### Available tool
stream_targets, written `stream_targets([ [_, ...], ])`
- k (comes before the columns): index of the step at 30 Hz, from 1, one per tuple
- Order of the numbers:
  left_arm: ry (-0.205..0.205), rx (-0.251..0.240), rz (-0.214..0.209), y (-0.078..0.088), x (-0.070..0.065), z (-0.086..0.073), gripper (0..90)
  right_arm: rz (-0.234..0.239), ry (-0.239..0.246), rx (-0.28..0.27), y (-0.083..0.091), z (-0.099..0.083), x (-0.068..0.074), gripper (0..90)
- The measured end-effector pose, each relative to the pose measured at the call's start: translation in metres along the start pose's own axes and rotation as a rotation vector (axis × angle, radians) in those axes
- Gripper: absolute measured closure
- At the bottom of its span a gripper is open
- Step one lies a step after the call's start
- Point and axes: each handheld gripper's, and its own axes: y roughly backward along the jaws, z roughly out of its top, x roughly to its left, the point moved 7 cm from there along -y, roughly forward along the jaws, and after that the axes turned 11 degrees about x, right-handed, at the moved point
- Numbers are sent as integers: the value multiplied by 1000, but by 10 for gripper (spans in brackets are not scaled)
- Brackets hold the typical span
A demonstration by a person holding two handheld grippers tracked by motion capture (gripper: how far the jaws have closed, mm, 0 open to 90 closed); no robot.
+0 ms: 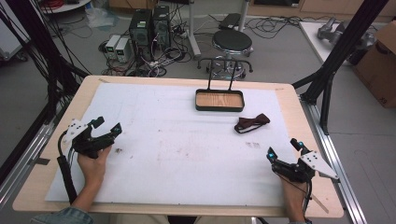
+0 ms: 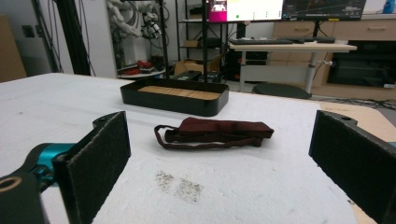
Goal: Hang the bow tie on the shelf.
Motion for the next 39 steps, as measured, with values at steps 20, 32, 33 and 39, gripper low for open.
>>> stream_targets([
  [20, 5, 1, -10, 0, -1, -1, 194, 155, 113, 188, -45, 33, -10, 61],
  [32, 13, 3, -14, -2, 0, -1, 194, 130, 139, 336, -92, 35, -33, 139],
  [33, 13, 3, -13, -2, 0, -1, 194, 130, 139, 336, -92, 35, -33, 139],
  [39, 21, 8, -19, -3, 0, -2, 194, 140, 206, 356, -114, 37, -31, 167],
])
